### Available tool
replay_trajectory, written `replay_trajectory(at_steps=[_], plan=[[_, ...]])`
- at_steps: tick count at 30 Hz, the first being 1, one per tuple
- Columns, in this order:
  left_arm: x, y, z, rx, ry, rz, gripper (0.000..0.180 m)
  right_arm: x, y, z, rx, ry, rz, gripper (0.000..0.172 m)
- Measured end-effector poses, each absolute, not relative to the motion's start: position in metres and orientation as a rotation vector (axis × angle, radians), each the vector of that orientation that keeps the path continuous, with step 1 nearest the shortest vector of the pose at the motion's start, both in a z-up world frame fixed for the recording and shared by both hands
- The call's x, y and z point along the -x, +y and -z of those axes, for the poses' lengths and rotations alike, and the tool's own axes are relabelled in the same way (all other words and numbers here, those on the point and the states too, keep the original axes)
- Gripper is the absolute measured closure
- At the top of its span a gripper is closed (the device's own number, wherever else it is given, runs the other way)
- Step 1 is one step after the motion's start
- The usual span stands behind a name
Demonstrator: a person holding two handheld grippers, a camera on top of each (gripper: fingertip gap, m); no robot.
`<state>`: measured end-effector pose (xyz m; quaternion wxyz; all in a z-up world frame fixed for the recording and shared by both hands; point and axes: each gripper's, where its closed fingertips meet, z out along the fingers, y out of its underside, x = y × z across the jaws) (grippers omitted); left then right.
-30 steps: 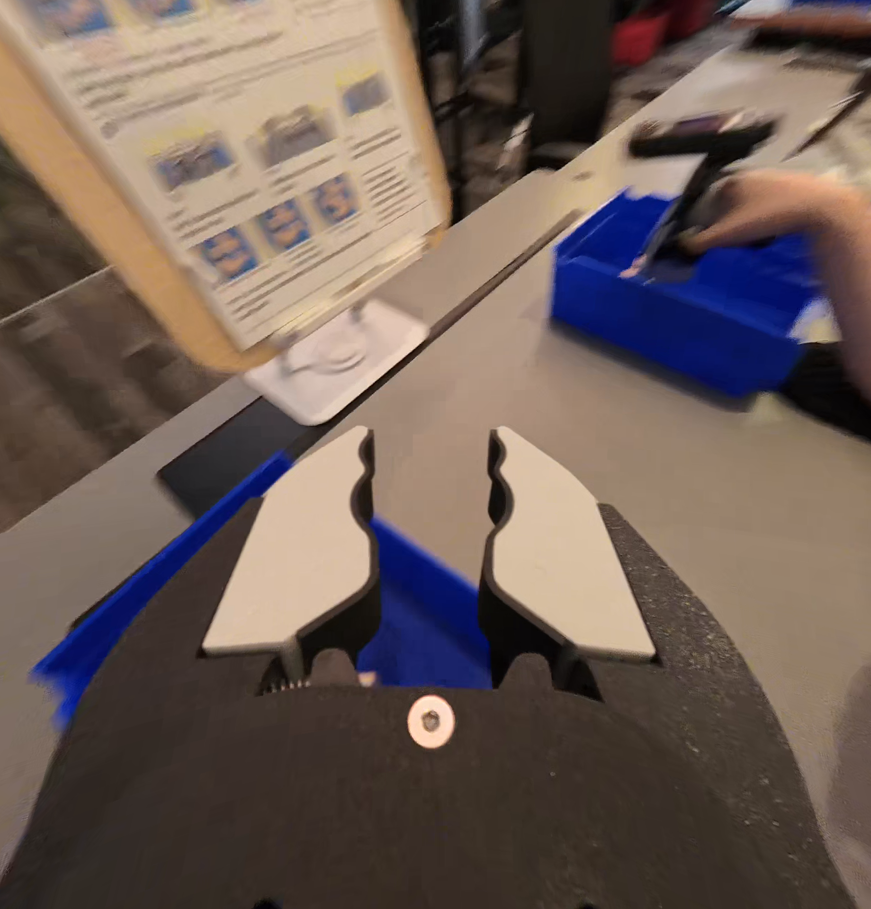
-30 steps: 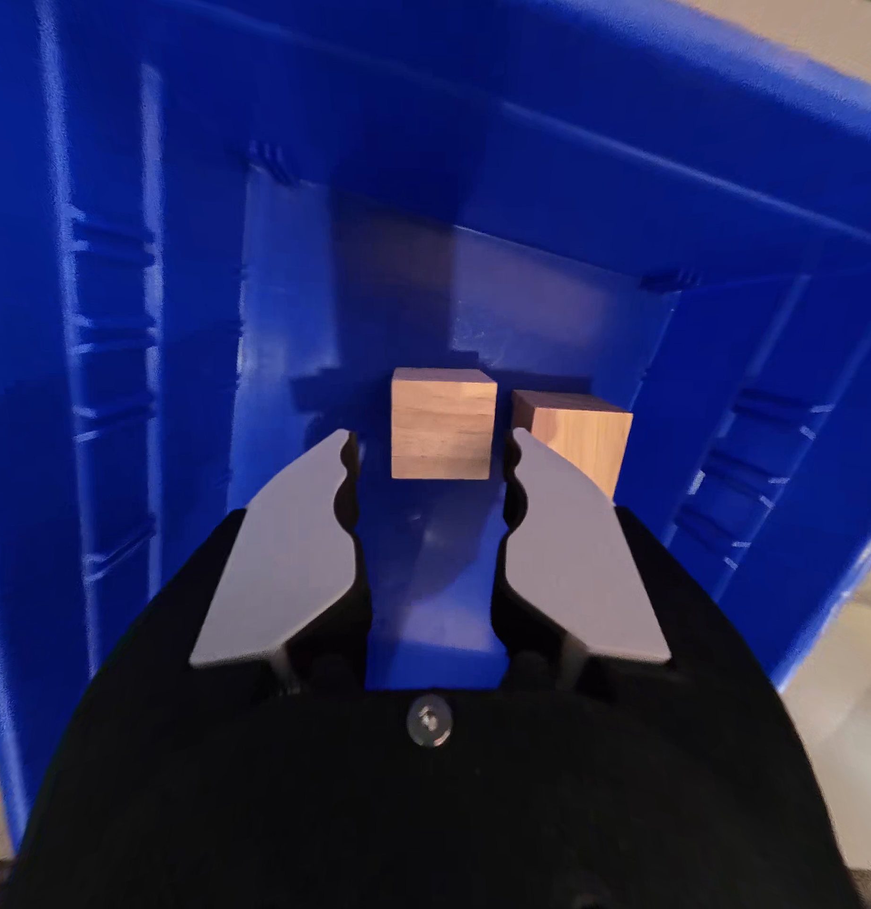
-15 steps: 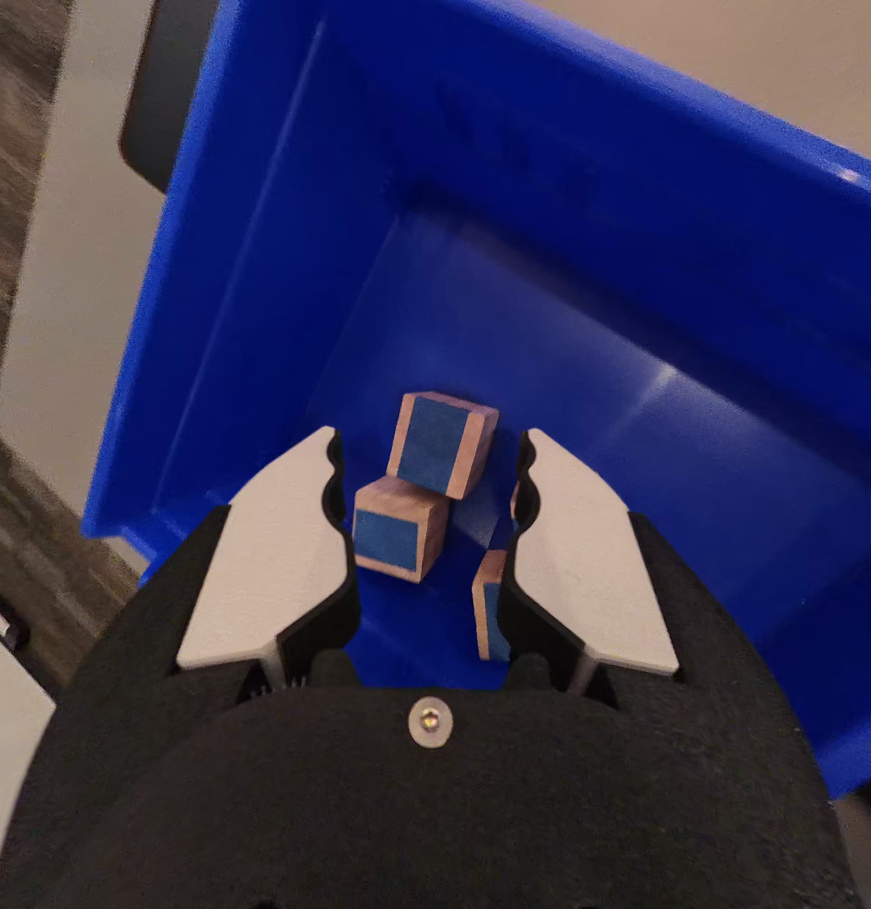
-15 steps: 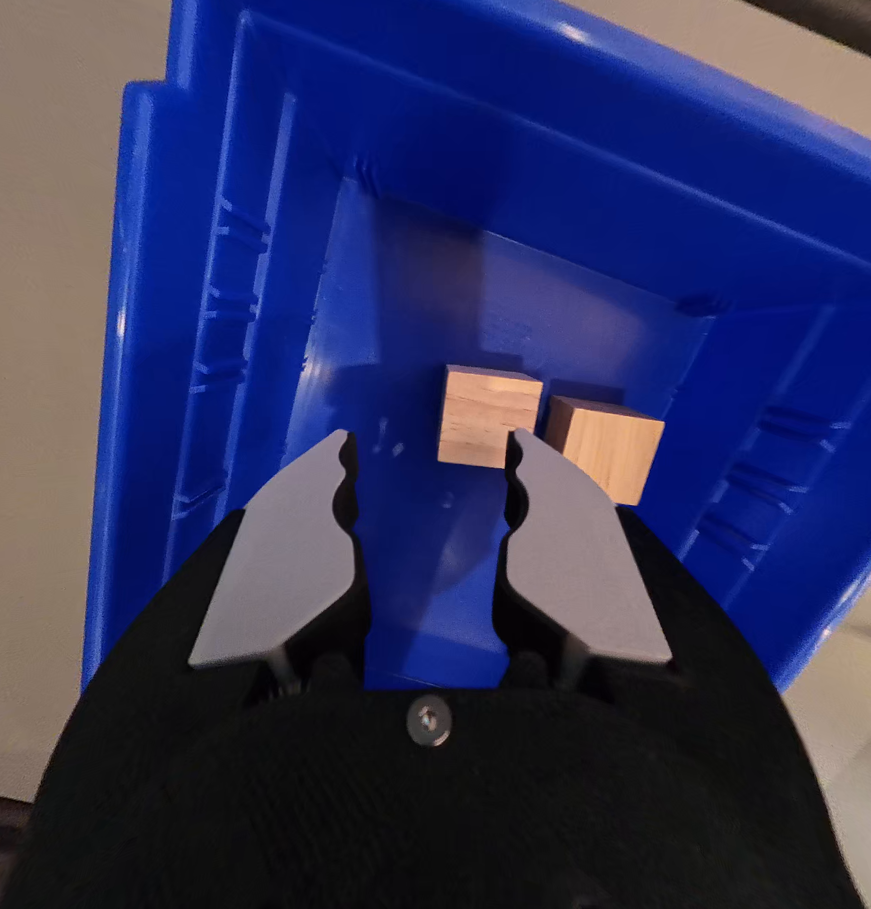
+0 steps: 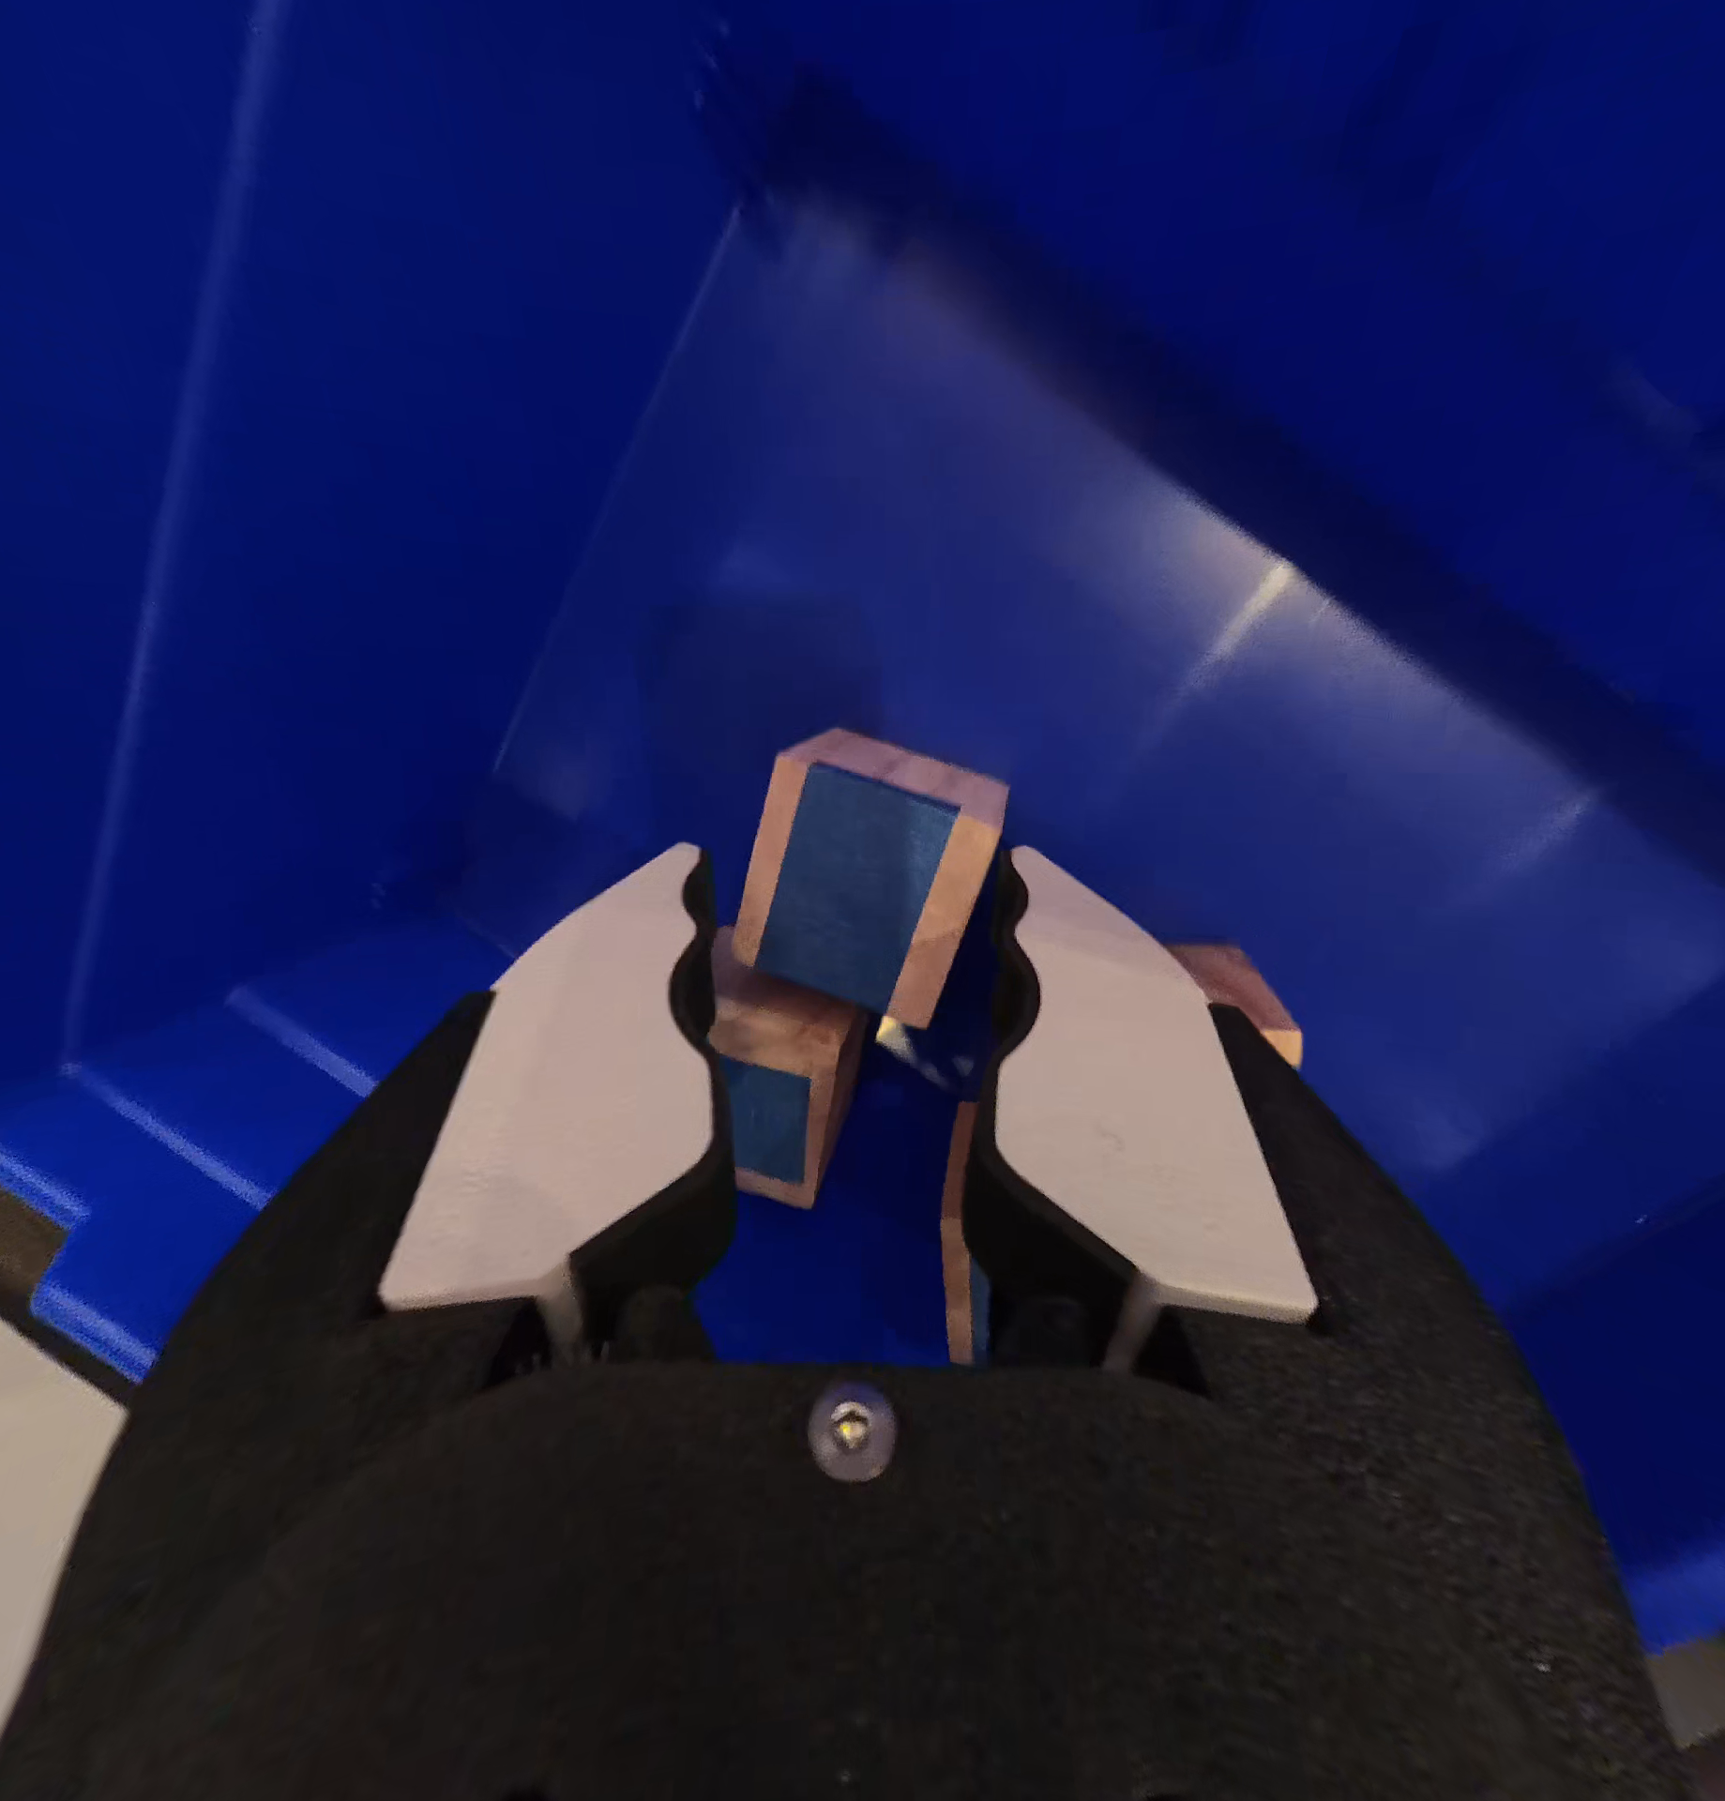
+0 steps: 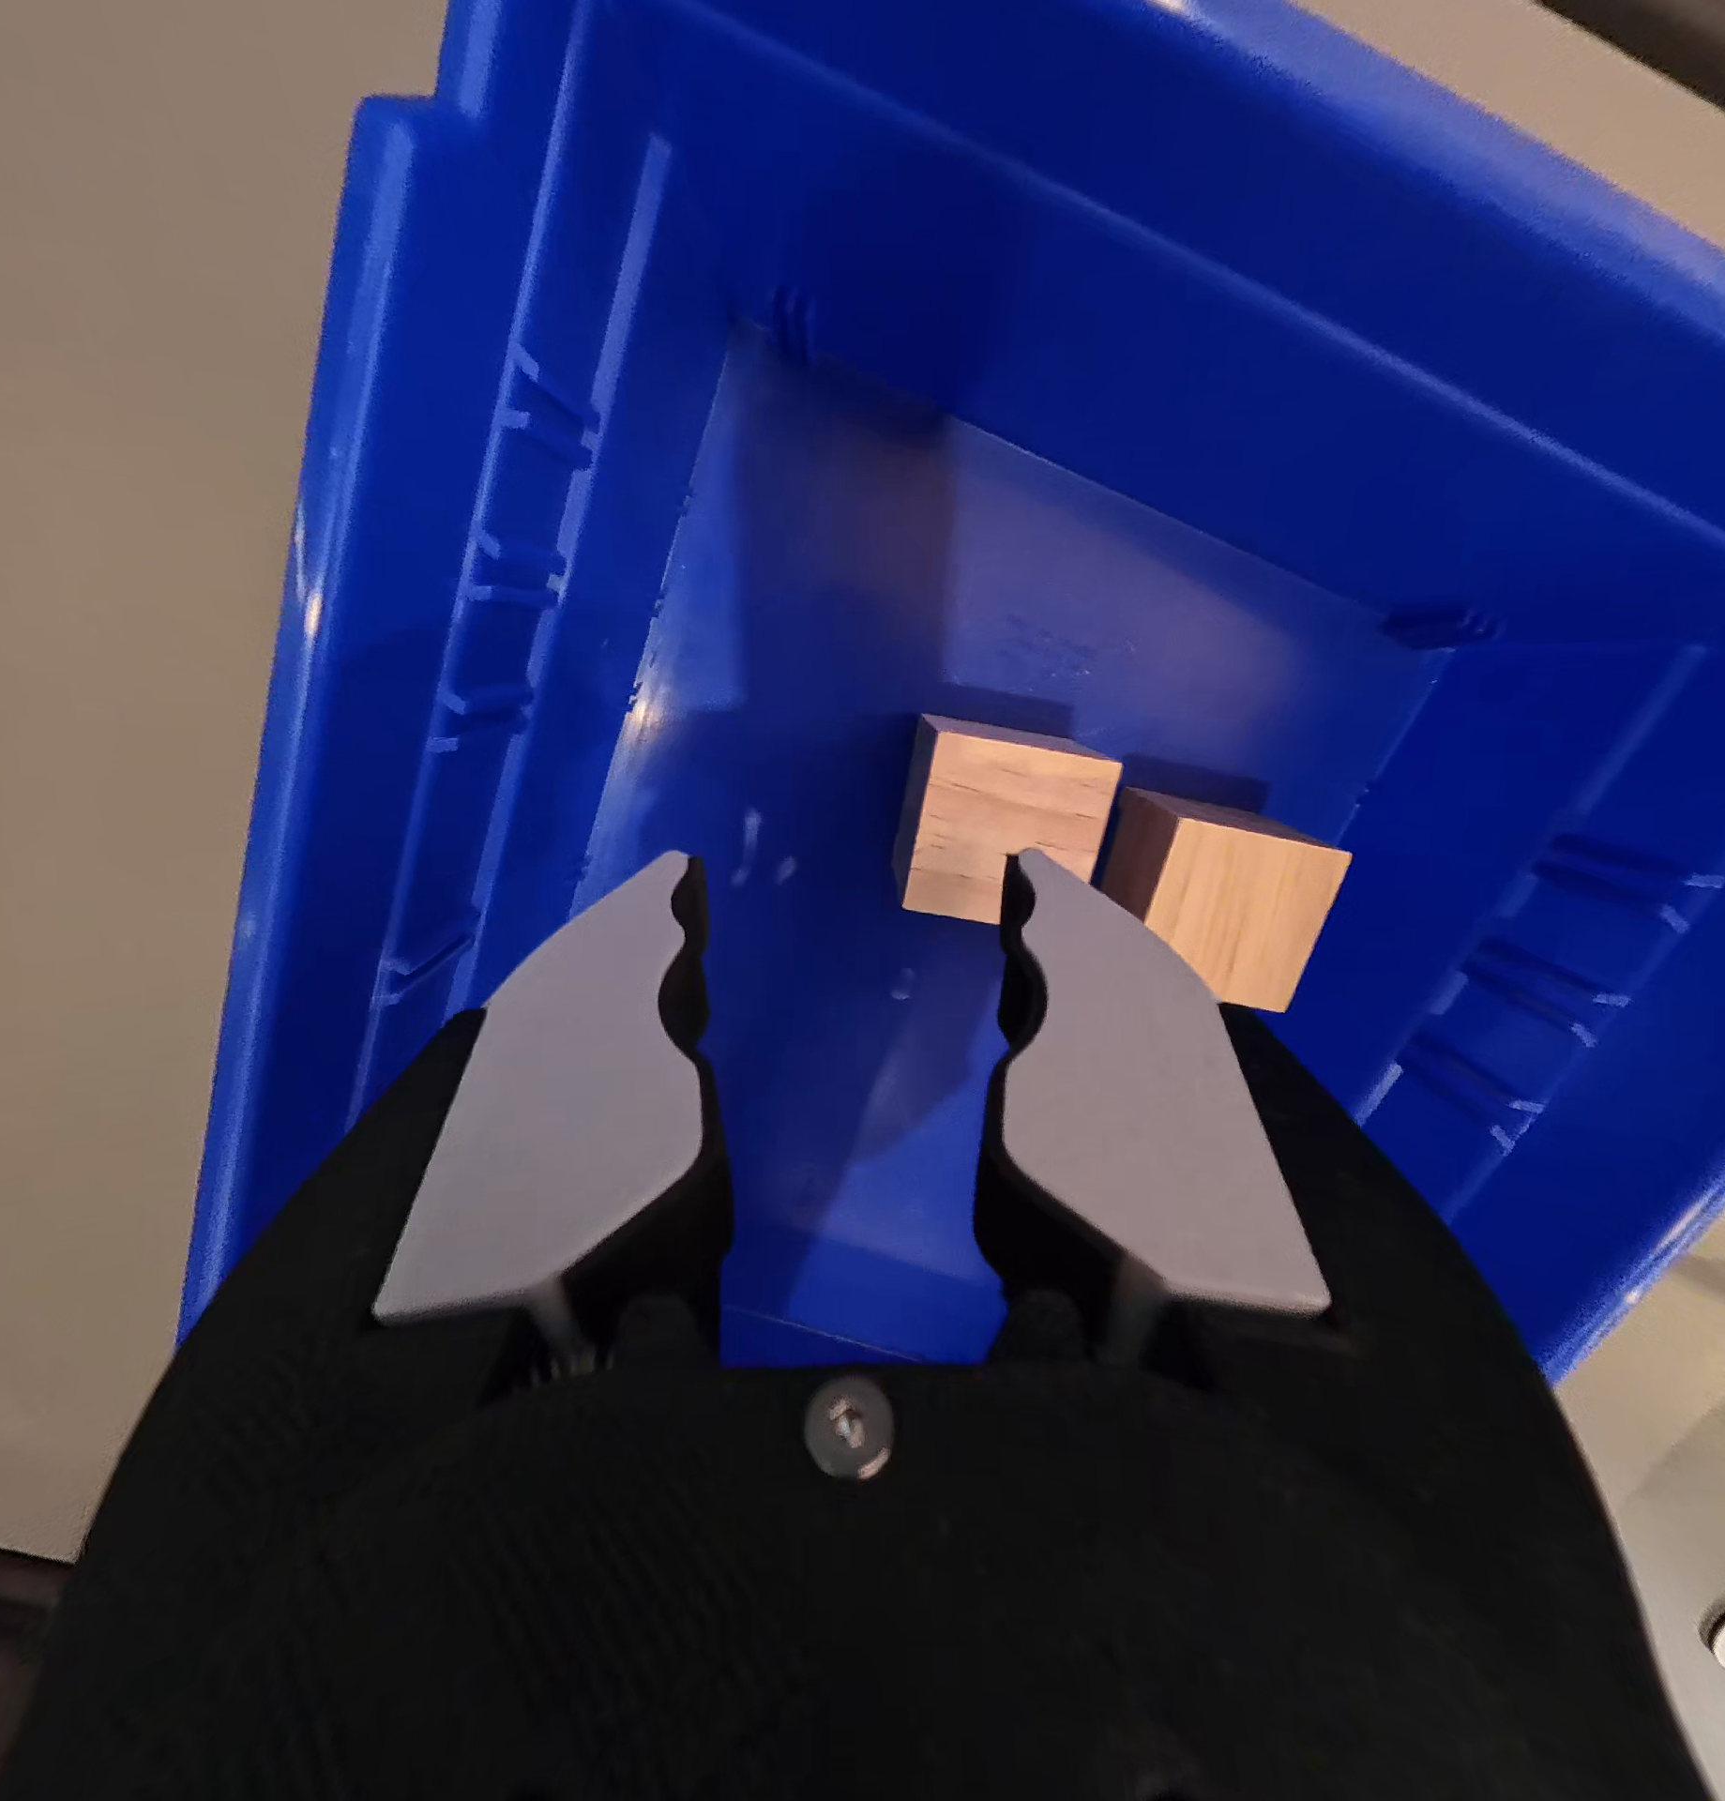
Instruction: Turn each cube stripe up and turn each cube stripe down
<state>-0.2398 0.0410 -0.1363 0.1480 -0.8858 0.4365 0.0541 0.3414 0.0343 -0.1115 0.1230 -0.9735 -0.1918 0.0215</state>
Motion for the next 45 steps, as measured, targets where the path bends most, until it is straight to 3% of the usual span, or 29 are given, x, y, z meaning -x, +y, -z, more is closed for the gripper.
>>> replay_trajectory(at_steps=[9, 15, 18, 22, 24, 30, 34, 36, 39, 41, 45], plan=[[0.247, 0.042, 0.118, 2.549, 1.219, -0.296, 0.133, -0.344, 0.038, 0.101, 2.802, -0.541, -0.018, 0.113], [0.22, 0.056, 0.003, 2.149, 0.968, -0.352, 0.133, -0.33, 0.057, 0.036, 2.489, -0.492, 0.074, 0.117], [0.166, 0.033, -0.07, 1.868, 0.884, -0.053, 0.134, -0.28, 0.066, -0.024, 2.126, -0.586, 0.013, 0.121], [0.075, -0.027, -0.119, 1.638, 0.949, 0.582, 0.134, -0.174, 0.025, -0.089, 1.49, -0.919, -0.094, 0.117], [0.037, -0.052, -0.126, 1.582, 0.995, 0.84, 0.134, -0.125, -0.013, -0.095, 1.219, -1.094, -0.097, 0.107], [-0.033, -0.093, -0.114, 1.588, 1.051, 1.357, 0.134, -0.052, -0.096, -0.1, 0.704, -1.137, -0.031, 0.108], [-0.051, -0.102, -0.104, 1.605, 1.081, 1.438, 0.134, -0.049, -0.104, -0.103, 0.699, -1.142, -0.047, 0.108], [-0.057, -0.104, -0.099, 1.616, 1.09, 1.45, 0.134, -0.048, -0.105, -0.098, 0.694, -1.183, -0.057, 0.122], [-0.06, -0.107, -0.102, 1.61, 1.068, 1.512, 0.133, -0.05, -0.11, -0.098, 0.644, -1.194, -0.04, 0.126], [-0.057, -0.11, -0.111, 1.575, 1.062, 1.552, 0.123, -0.056, -0.111, -0.102, 0.659, -1.233, -0.065, 0.126], [-0.036, -0.103, -0.125, 1.533, 1.053, 1.386, 0.127, -0.122, -0.066, -0.133, 0.963, -1.172, -0.045, 0.126]])
